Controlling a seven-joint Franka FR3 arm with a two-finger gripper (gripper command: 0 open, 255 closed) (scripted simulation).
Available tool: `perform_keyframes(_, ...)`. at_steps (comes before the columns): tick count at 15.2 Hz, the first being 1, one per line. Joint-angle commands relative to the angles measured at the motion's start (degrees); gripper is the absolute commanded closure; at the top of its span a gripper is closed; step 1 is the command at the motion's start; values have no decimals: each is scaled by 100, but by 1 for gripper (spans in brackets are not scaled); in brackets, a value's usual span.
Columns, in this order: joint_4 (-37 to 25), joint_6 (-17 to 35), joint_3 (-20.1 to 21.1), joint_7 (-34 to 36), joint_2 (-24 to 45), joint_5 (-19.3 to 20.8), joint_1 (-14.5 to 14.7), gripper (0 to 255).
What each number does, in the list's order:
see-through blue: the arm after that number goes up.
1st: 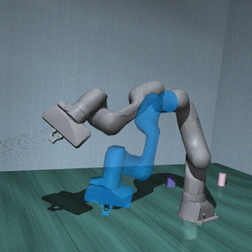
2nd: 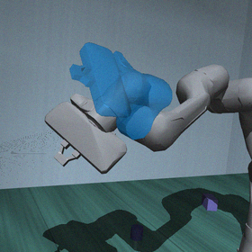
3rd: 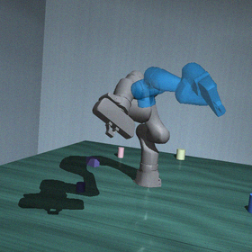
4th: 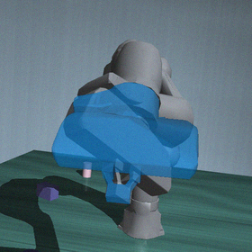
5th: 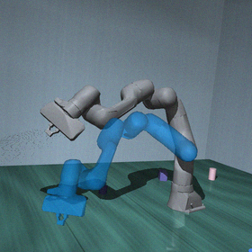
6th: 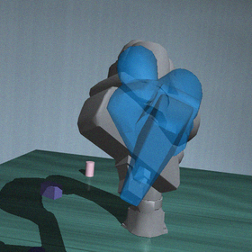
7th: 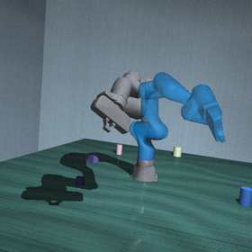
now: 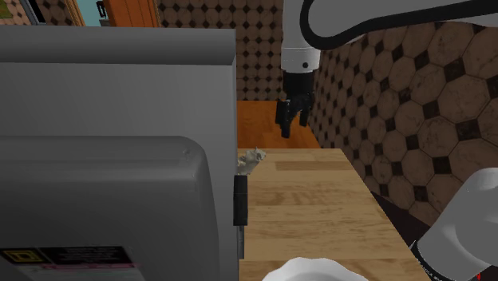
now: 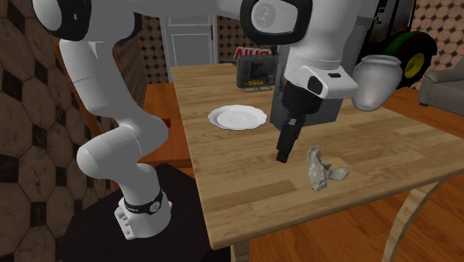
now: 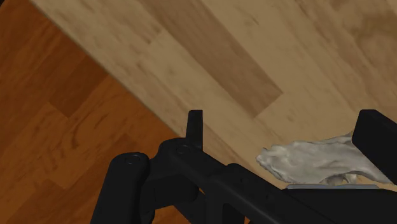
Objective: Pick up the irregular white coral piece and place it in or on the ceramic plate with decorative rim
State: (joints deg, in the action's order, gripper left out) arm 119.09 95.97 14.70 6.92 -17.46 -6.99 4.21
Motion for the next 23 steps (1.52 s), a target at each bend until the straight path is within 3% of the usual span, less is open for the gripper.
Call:
perform_keyframes(1, -359, 62, 149, 173, 453, 6, 54, 0)
perform_keyframes(13, -3003, -188, 720, 1119, 3080, 467, 615, 0)
perform_keyframes(20, -2332, 415, 723, 1095, 3007, 437, 615, 0)
perform_keyframes(23, -2332, 415, 723, 1095, 3007, 437, 615, 0)
